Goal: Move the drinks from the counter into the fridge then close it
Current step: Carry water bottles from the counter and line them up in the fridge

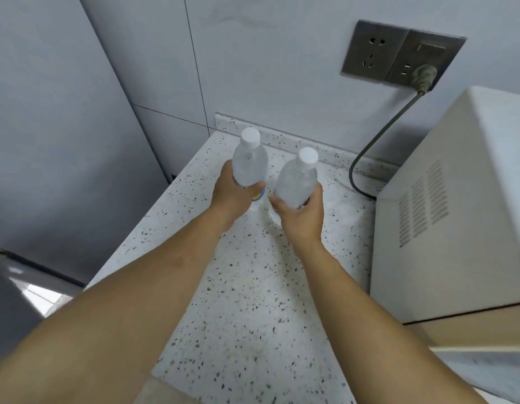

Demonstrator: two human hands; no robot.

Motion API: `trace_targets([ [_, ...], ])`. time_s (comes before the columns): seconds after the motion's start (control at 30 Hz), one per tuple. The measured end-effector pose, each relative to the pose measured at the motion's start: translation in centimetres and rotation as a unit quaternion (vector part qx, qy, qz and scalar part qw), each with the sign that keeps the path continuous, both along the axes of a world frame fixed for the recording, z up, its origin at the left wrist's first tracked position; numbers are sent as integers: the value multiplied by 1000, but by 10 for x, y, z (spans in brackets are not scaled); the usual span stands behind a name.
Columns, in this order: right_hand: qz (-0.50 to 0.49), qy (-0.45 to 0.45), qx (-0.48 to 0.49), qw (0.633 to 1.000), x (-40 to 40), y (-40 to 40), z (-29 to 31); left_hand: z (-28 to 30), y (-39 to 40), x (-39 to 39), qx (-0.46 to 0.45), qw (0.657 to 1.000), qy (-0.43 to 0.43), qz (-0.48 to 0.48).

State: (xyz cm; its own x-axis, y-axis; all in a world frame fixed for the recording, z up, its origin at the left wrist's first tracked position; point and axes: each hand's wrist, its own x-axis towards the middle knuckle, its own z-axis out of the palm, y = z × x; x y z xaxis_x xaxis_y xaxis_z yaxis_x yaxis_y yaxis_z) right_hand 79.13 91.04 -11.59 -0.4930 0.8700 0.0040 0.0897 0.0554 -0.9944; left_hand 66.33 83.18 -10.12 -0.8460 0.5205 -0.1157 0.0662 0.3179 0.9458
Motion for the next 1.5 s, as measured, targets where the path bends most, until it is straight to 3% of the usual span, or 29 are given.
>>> trace_targets([
  [0.13, 4, -1, -6, 1000, 30, -17, 3, -5, -27, 35, 37, 999, 12, 38],
  [0.43, 50, 10, -43, 998, 119, -74, 24, 2, -115, 105, 206, 951, -191, 126],
  [0.57, 108, 52, -133, 984, 154, -97, 32, 8, -160, 138, 231, 929, -268, 113],
  [0.77, 219, 87, -290, 928, 200, -131, 30, 16, -215, 215, 207, 919, -316, 115],
  [0.97, 270, 55, -363, 890, 246, -163, 12, 7, -268, 295, 150, 926, -308, 159],
  [1.13, 313, -41, -378, 870, 272, -200, -13, -6, -324, 344, 61, 933, -269, 230],
  [1.5, 477, -130, -346, 797, 278, -332, -32, -18, -463, 410, 52, 873, -218, 434],
])
